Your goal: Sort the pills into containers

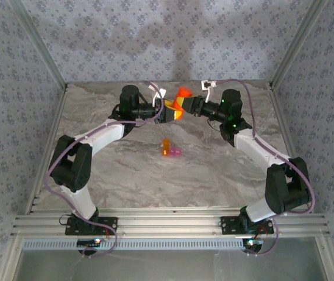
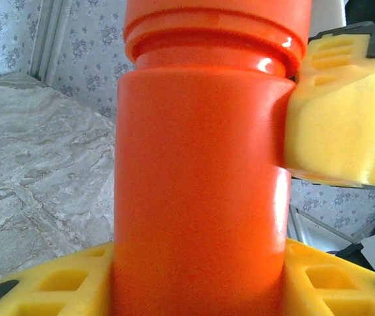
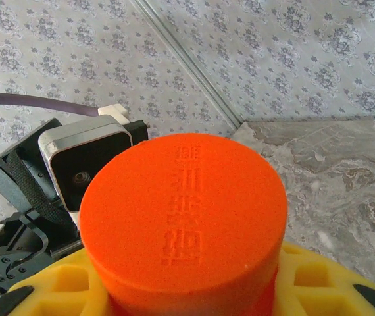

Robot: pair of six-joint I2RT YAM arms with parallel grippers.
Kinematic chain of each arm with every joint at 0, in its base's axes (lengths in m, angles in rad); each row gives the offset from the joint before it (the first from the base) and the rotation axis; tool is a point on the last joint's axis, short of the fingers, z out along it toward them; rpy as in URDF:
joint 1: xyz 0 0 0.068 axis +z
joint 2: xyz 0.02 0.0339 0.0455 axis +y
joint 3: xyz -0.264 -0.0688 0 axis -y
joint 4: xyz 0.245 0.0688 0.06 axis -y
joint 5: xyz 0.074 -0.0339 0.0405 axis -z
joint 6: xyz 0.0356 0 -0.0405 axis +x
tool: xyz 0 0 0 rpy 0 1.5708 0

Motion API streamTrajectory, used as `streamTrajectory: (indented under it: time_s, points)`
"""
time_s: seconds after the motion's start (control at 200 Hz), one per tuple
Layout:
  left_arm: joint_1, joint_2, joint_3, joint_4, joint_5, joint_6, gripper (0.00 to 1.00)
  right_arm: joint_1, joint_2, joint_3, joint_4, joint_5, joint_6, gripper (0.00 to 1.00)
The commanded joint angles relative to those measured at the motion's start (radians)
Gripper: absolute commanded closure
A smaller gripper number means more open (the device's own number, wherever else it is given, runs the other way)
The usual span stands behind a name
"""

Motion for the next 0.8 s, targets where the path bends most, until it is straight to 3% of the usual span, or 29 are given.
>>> streamTrajectory:
  time_s: [0.0, 0.16, 0.475, 0.65, 0.795]
  points:
    - [-0.014, -0.036, 0.035, 0.027, 0.031, 0.03, 0.86, 0.019, 0.006, 0.037, 0.023, -0.02, 0.032, 0.81]
    - [-0.014, -0.039, 0.034, 0.03, 0.023, 0.029, 0.65, 0.026, 0.006, 0.037, 0.028, -0.016, 0.033, 0.82]
    - [-0.017, -0.047, 0.028, 0.029, 0.024, 0.029, 0.45, 0.033, 0.006, 0.04, 0.028, -0.007, 0.036, 0.82]
    - [-0.017, -0.05, 0.028, 0.026, 0.027, 0.03, 0.39, 0.036, 0.006, 0.039, 0.024, -0.006, 0.033, 0.83]
    - [-0.019, -0.051, 0.028, 0.017, 0.032, 0.037, 0.41, 0.037, 0.005, 0.039, 0.022, -0.003, 0.031, 0.83]
